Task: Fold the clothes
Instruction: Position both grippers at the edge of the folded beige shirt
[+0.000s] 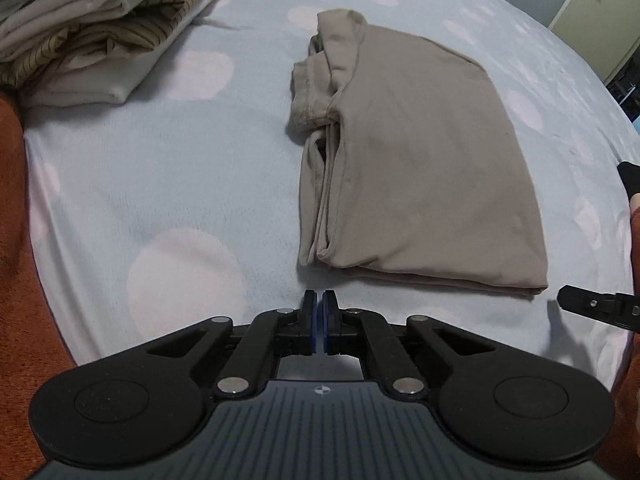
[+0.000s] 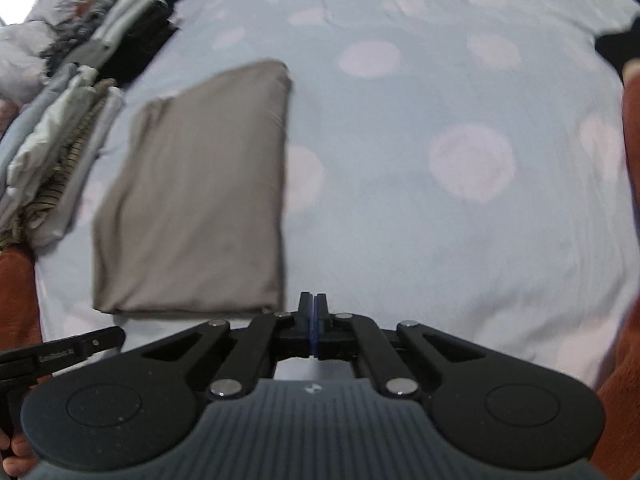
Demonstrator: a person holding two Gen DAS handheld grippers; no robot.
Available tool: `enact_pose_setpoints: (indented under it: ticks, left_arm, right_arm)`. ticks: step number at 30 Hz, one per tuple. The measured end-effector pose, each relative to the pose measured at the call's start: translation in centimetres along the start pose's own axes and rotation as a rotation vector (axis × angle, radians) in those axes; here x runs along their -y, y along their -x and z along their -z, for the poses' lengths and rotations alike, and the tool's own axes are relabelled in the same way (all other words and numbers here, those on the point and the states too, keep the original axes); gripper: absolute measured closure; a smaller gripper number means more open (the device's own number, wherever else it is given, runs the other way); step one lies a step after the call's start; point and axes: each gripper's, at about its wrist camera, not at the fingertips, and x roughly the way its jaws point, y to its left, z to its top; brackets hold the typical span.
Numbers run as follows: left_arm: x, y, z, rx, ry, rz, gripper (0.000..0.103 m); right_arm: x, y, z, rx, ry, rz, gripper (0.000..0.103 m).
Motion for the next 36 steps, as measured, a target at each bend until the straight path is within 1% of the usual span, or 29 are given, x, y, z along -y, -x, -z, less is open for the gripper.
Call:
enact_pose_setpoints:
  ticks: [2, 4, 6, 7, 9, 11, 14, 15, 16, 17, 18, 19, 20, 22, 26, 29, 33, 36]
  left_arm:
    - [-0.2, 0.4, 0.2, 0.018, 0.007, 0.009, 0.079]
    - [-0.6, 0.9, 0.0, 0.054, 0.022, 0.035, 0.075]
    - [-0.9, 1.6, -0.2, 0.099, 0.035, 0.062, 0.073]
    - [-1.0, 2.0, -0.3, 0.127, 0.037, 0.073, 0.071]
    - [-1.1, 2.6, -0.5, 0.182, 0.040, 0.093, 0.064]
    - [-1.1, 2.8, -0.9, 0.227, 0.044, 0.101, 0.054]
    - [-1.0, 3.2, -1.5, 0.292, 0.050, 0.114, 0.049]
    - [-1.1, 3.2, -2.0, 0.305, 0.055, 0.125, 0.047]
    - [-1.1, 3.2, -2.4, 0.317, 0.061, 0.136, 0.043]
    - [-1.2, 3.2, -2.8, 0.328, 0.067, 0.148, 0.040]
    - [-1.3, 3.0, -3.4, 0.330, 0.072, 0.162, 0.038]
    - [-1.4, 2.8, -4.0, 0.330, 0.078, 0.174, 0.036]
    - [-1.6, 2.2, -4.8, 0.318, 0.085, 0.174, 0.036]
    - [-2.1, 0.9, -6.4, 0.294, 0.097, 0.173, 0.036]
    - [-3.1, -1.6, -9.6, 0.245, 0.122, 0.173, 0.035]
    - [-4.1, -3.8, -11.3, 0.217, 0.163, 0.194, 0.035]
    - [-4.9, -6.3, -12.9, 0.234, 0.195, 0.254, 0.035]
    - [-4.9, -7.7, -14.1, 0.253, 0.182, 0.282, 0.035]
  right_arm:
    - [0.4, 0.0, 0.0, 0.002, -0.017, 0.008, 0.102]
    - [0.6, 0.3, -0.3, 0.019, -0.028, 0.011, 0.098]
    - [0.8, 0.8, -0.5, 0.049, -0.034, 0.010, 0.098]
    - [0.8, 1.0, -0.6, 0.064, -0.036, 0.009, 0.097]
    - [1.0, 1.3, -0.8, 0.092, -0.042, 0.008, 0.096]
    - [1.1, 1.6, -1.1, 0.122, -0.045, 0.006, 0.093]
    - [0.9, 1.9, -1.6, 0.171, -0.043, -0.011, 0.080]
    - [0.8, 2.0, -1.7, 0.187, -0.043, -0.019, 0.072]
    - [0.7, 2.0, -2.0, 0.204, -0.042, -0.033, 0.066]
    - [0.5, 2.0, -2.2, 0.218, -0.037, -0.043, 0.063]
    - [0.2, 1.8, -2.4, 0.228, -0.029, -0.048, 0.058]
    - [-0.1, 1.7, -2.7, 0.238, -0.020, -0.054, 0.057]
    - [-0.3, 1.5, -3.0, 0.245, -0.010, -0.064, 0.056]
    - [-0.9, 0.9, -3.7, 0.252, 0.004, -0.084, 0.050]
    - [-1.8, -0.8, -5.5, 0.263, 0.005, -0.135, 0.045]
    - [-2.1, -2.6, -6.9, 0.271, 0.002, -0.140, 0.043]
    - [-1.8, -5.1, -8.7, 0.265, -0.017, -0.152, 0.042]
    - [-1.6, -7.1, -10.3, 0.273, -0.027, -0.169, 0.042]
